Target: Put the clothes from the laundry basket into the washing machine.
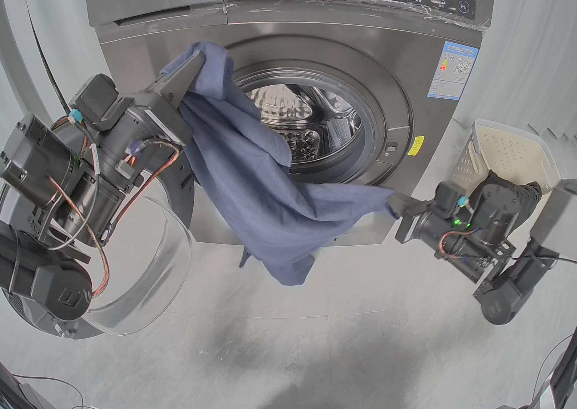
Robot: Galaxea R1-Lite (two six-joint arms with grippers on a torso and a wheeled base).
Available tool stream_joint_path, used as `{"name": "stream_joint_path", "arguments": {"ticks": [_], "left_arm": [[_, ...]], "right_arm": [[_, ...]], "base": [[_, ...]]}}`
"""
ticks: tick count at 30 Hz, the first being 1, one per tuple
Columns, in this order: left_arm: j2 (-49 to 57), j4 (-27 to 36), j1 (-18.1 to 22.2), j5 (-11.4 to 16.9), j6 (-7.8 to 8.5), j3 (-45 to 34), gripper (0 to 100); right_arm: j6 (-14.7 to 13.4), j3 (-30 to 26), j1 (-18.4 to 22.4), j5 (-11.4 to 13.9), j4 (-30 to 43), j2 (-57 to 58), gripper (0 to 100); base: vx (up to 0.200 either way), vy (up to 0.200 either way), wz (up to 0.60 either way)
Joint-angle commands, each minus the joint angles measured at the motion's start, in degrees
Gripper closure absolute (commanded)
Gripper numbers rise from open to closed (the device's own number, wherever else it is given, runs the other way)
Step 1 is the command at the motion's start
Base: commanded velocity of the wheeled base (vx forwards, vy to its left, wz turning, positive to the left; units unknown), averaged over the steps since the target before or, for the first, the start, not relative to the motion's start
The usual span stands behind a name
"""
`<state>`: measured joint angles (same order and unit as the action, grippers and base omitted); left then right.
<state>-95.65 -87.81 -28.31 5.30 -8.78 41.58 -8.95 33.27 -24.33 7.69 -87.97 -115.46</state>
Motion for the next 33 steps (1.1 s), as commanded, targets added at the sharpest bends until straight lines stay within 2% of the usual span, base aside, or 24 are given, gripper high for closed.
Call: {"name": "stream_joint_path", "arguments": {"ticks": [1, 6, 9, 12, 22, 33], "left_arm": [[0.2, -0.7, 2.7, 0.0, -0.01, -2.4, 100], [0.2, -0.7, 3.6, 0.1, -0.01, -3.2, 100], [0.5, -0.7, 4.0, 0.2, -0.01, -4.5, 100], [1.4, -0.7, 4.0, 0.3, -0.19, -5.7, 100], [1.5, -0.8, 3.9, 0.6, 0.34, -9.2, 100], [1.9, -0.8, 3.7, 0.8, 0.60, -10.6, 100]], "right_arm": [[0.1, -3.4, 2.3, 0.3, 1.2, 18.8, 100], [0.0, -3.6, 2.7, 0.3, 3.6, 21.7, 100], [0.0, -1.5, 6.2, 0.7, 3.6, 21.9, 100], [-0.1, 0.7, 7.5, 0.7, 3.6, 21.9, 100], [-0.3, 6.4, 6.8, -2.1, 3.6, 21.4, 100], [-0.5, 10.8, 6.1, -2.7, 3.4, 22.4, 100]], "base": [[0.000, 0.000, 0.00], [0.000, 0.000, 0.00], [0.000, 0.000, 0.00], [0.000, 0.000, 0.00], [0.000, 0.000, 0.00], [0.000, 0.000, 0.00]]}}
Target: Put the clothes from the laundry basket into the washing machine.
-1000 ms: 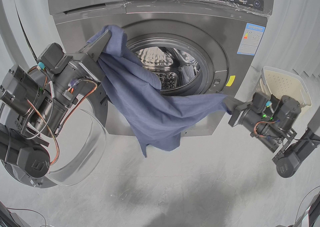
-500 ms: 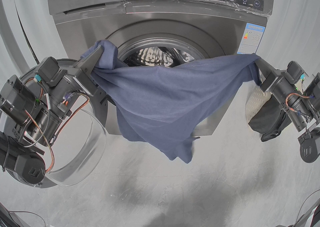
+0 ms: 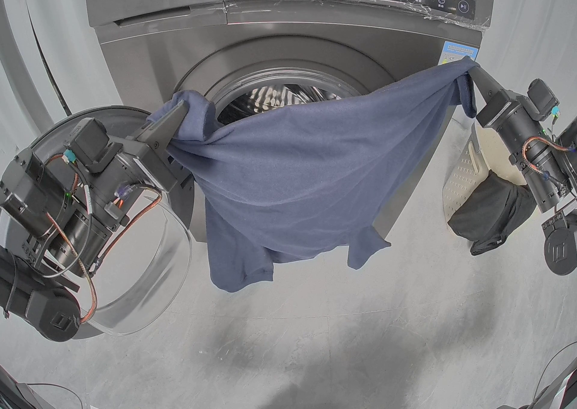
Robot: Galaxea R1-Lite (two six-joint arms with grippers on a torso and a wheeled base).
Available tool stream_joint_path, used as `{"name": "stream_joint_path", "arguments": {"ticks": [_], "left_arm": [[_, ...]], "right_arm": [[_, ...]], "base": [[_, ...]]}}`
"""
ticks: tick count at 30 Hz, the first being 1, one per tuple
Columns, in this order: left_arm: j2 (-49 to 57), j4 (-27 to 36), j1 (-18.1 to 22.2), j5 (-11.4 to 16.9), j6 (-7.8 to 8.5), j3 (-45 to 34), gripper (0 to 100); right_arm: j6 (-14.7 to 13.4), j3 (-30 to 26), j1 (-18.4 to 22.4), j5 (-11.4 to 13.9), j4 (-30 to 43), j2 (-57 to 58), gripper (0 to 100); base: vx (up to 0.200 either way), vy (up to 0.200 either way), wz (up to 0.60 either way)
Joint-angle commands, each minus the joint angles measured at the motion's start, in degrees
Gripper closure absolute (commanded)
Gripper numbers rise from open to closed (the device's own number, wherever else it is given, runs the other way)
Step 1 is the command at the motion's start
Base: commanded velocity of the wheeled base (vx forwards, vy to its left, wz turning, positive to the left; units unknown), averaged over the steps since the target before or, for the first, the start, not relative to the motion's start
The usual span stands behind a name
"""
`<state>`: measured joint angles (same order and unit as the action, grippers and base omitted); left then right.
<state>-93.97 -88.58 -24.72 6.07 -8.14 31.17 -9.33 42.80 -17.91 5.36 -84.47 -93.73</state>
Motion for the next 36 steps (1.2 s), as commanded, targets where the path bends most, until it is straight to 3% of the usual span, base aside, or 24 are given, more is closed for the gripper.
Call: {"name": "stream_joint_path", "arguments": {"ticks": [1, 4, 19, 36], "left_arm": [[0.3, 0.0, 0.2, 0.0, -0.03, -0.2, 100], [0.1, 0.0, 0.3, 0.0, 0.06, -0.2, 100], [3.6, 0.1, 0.3, -0.4, -0.65, 4.2, 100], [2.9, 0.1, 0.0, -0.5, -0.56, 3.5, 100]], "right_arm": [[-0.1, 1.3, -0.3, -0.4, -0.1, 0.7, 100], [-0.2, 2.0, -1.4, -1.5, 0.1, 1.3, 100], [-0.2, 1.2, -2.2, -1.6, 1.0, 4.1, 100], [-0.2, -1.3, -2.2, -1.5, 1.1, 3.6, 100]], "base": [[0.000, 0.000, 0.00], [0.000, 0.000, 0.00], [0.000, 0.000, 0.00], [0.000, 0.000, 0.00]]}}
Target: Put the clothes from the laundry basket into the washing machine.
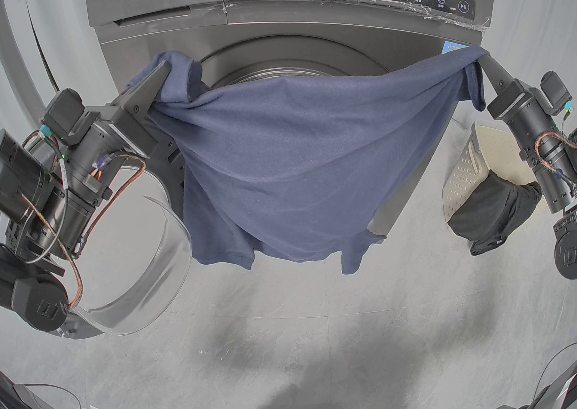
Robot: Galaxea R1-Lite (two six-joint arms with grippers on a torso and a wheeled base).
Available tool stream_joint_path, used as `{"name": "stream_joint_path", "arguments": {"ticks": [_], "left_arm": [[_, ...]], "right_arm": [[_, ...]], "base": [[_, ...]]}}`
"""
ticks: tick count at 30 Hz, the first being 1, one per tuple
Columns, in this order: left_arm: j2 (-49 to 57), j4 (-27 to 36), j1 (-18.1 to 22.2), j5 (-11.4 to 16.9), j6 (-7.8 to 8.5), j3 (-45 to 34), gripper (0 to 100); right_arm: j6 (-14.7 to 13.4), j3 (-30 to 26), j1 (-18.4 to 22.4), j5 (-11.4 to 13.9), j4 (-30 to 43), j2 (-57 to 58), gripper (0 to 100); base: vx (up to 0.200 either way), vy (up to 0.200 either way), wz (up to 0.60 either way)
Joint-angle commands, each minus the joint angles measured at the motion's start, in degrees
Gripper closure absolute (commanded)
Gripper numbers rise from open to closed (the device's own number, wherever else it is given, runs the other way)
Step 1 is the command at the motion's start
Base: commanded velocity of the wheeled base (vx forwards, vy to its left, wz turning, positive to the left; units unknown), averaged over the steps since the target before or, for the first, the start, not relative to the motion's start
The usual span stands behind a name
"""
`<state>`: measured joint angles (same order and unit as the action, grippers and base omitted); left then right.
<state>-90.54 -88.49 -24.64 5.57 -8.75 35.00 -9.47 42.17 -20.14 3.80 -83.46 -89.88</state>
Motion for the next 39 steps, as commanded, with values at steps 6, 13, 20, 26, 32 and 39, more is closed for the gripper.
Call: {"name": "stream_joint_path", "arguments": {"ticks": [6, 13, 20, 26, 32, 39], "left_arm": [[-1.7, -0.1, -0.6, 0.1, 0.32, -0.5, 100], [-2.0, -0.1, -0.4, 0.1, 0.14, -1.0, 100], [-1.9, -0.1, -0.2, 0.1, 0.14, -1.1, 100], [-2.0, -0.1, -0.2, 0.1, 0.14, -1.2, 100], [-2.1, -0.1, -0.1, 0.2, 0.14, -1.5, 100], [-2.3, 0.0, -0.5, 0.3, 0.05, -1.5, 100]], "right_arm": [[0.0, -1.8, 0.0, 0.1, 0.1, -0.6, 100], [0.1, -3.6, -0.1, 0.1, 0.1, -1.4, 100], [0.1, -5.5, -0.1, 0.2, 0.4, -1.6, 100], [0.2, -5.4, 0.0, 0.1, 0.4, -1.6, 100], [0.2, -5.5, 0.1, 0.1, 0.4, -1.6, 100], [0.2, -6.4, 0.0, 0.2, 0.5, -1.8, 100]], "base": [[0.000, 0.000, 0.00], [0.000, 0.000, 0.00], [0.000, 0.000, 0.00], [0.000, 0.000, 0.00], [0.000, 0.000, 0.00], [0.000, 0.000, 0.00]]}}
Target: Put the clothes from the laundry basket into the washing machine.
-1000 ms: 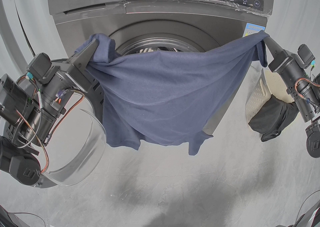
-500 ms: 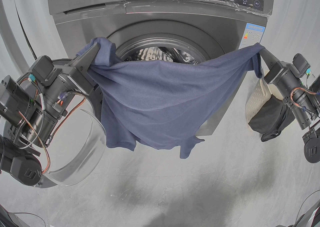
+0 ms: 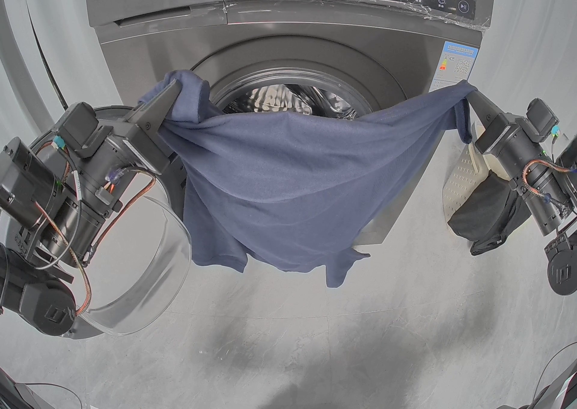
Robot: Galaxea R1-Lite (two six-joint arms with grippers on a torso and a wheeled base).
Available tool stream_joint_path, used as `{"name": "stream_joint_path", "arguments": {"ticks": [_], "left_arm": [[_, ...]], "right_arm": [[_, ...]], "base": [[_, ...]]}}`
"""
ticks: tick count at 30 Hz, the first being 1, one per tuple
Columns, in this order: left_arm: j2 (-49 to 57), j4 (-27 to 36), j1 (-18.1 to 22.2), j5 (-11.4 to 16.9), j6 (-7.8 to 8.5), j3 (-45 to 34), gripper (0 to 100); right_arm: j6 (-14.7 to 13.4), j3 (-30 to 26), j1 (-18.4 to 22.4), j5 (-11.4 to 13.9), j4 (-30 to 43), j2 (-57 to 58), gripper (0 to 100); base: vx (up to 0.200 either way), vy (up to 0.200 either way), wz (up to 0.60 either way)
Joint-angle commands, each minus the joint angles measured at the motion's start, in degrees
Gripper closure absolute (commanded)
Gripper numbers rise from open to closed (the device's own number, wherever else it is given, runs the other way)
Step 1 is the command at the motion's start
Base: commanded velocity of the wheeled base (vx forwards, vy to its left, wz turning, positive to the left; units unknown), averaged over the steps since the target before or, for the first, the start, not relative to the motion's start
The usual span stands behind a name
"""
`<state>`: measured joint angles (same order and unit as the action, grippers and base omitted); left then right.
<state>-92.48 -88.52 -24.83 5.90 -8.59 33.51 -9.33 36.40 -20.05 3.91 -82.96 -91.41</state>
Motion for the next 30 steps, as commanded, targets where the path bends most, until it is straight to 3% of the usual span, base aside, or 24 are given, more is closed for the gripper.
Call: {"name": "stream_joint_path", "arguments": {"ticks": [1, 7, 12, 13, 17, 23, 30], "left_arm": [[-0.8, 0.0, -0.7, 0.0, -0.02, 0.1, 100], [-2.5, -0.1, -7.8, -0.5, -0.02, 2.9, 100], [-4.0, -0.1, -9.5, -0.5, -0.02, 3.8, 100], [-4.3, -0.1, -9.5, -0.5, -0.02, 3.9, 100], [-4.5, -0.1, -9.5, -0.5, 0.16, 4.3, 100], [-4.7, -0.1, -9.6, -0.5, 0.24, 4.3, 100], [-5.3, -0.1, -9.6, -0.5, 0.24, 4.3, 100]], "right_arm": [[0.0, -1.2, -0.1, 0.1, 0.0, -0.4, 100], [-0.1, -7.0, -2.9, 0.7, -0.4, -4.2, 100], [0.2, -8.7, -5.9, 3.0, -1.0, -10.2, 100], [0.4, -9.1, -6.4, 3.1, -0.5, -10.9, 0], [0.7, -12.1, -8.1, 3.4, -0.3, -12.4, 0], [2.9, -16.7, -7.2, 5.1, -0.3, -13.8, 0], [3.0, -14.1, -9.4, 5.4, -1.2, -18.2, 0]], "base": [[0.000, 0.000, 0.00], [0.000, 0.000, 0.00], [0.000, 0.000, 0.00], [0.000, 0.000, 0.00], [0.000, 0.000, 0.00], [0.000, 0.000, 0.00], [0.000, 0.000, 0.00]]}}
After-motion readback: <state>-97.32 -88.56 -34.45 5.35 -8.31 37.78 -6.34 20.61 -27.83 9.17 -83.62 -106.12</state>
